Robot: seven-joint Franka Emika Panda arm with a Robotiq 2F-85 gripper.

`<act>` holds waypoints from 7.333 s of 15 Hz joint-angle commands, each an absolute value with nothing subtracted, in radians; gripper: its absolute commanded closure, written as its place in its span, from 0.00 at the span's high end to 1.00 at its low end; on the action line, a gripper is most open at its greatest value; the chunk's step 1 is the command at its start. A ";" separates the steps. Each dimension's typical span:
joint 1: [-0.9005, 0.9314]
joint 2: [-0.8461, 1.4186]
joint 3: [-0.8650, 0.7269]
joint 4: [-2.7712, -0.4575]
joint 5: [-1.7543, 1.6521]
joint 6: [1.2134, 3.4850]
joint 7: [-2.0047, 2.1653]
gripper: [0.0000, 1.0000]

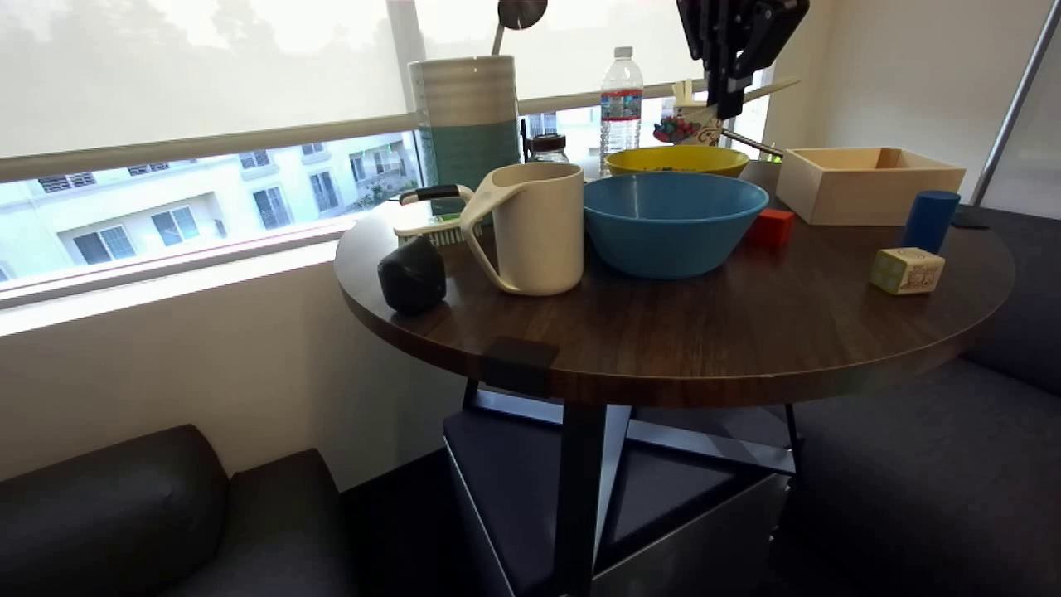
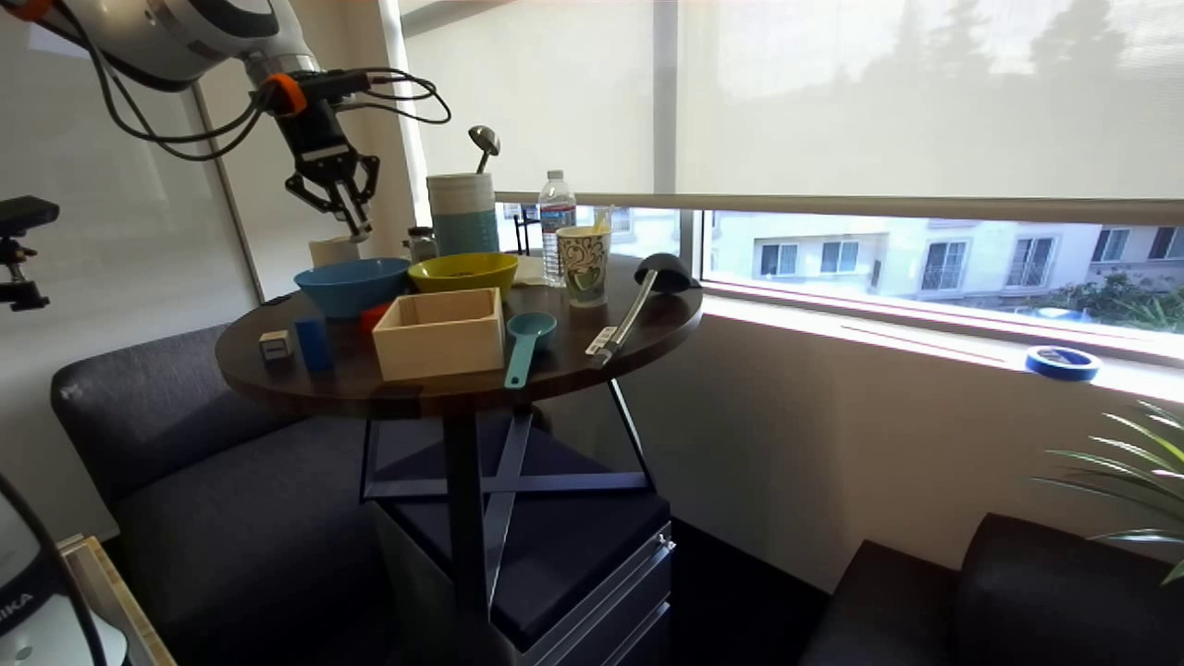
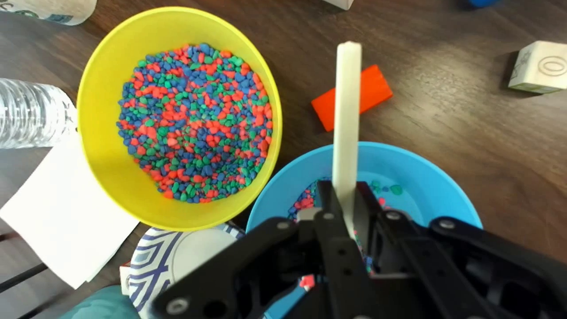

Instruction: Pick up the white spoon and scoop some of the substance from the yellow bowl, pour some of the substance into the blue bowl then into the white mug then into the wooden square box, put the white spoon back onto the table

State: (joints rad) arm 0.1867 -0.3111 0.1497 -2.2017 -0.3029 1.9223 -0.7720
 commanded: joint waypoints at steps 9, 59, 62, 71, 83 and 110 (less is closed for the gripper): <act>0.281 -0.249 0.208 -2.137 -0.294 1.996 -0.763 0.03; 0.213 -0.329 0.168 -2.143 -0.418 2.036 -0.705 0.03; 0.190 -0.411 0.135 -2.210 -0.415 2.040 -0.605 0.03; 0.129 -0.626 0.022 -2.415 -0.382 2.056 -0.330 0.03; 0.048 -0.634 -0.051 -2.438 -0.378 2.075 -0.284 0.03; -0.028 -0.597 -0.002 -2.510 -0.754 1.875 -0.278 0.03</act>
